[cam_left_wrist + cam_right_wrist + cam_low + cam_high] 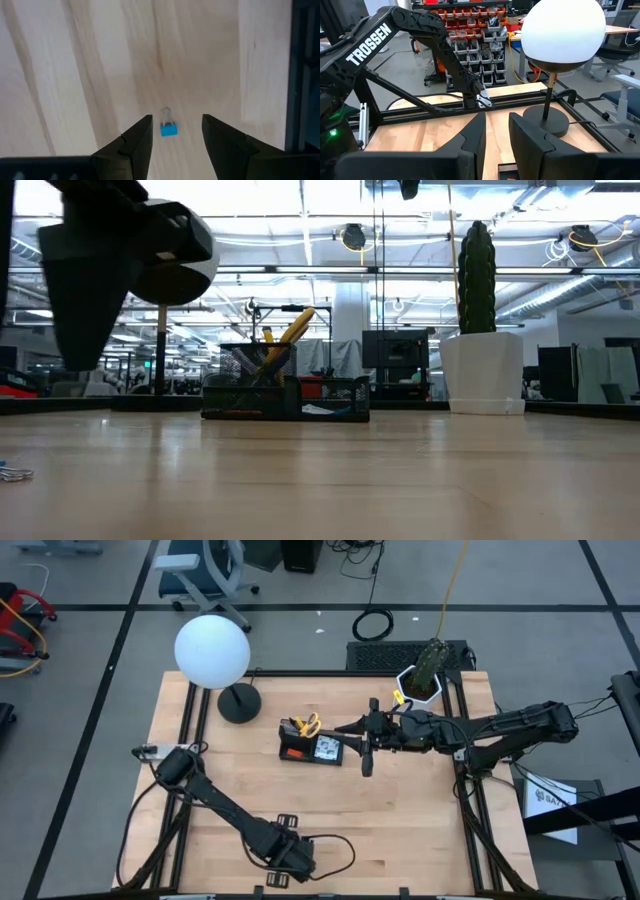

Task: Pick and place office supplies into organizer
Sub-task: Put the blue binder clip into the desk organizer

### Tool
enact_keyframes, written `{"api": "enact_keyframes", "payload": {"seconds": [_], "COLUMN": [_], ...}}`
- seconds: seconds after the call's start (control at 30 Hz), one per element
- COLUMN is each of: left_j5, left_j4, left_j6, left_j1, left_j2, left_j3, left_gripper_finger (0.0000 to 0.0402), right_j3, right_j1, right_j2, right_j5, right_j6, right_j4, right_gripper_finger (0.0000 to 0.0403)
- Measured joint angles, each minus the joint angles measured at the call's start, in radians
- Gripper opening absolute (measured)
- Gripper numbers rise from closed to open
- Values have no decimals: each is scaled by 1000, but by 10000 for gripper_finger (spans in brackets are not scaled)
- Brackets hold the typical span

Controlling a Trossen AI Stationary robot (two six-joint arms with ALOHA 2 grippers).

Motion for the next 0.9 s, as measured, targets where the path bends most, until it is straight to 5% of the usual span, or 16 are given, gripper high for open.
{"api": "enact_keyframes", "payload": {"seconds": [0.9], "left_j5": [-30], "left_j4": [-60], "left_j6": [-84], "left_j1": [-14], "left_j2": [0], "left_j3": [-66], "left_gripper_finger": [177], "right_j3": [0], "right_j1": [0], "right_j2": [0], "right_j5": [0], "right_j6": [0], "right_j4": [0], "right_gripper_finger": [75]}}
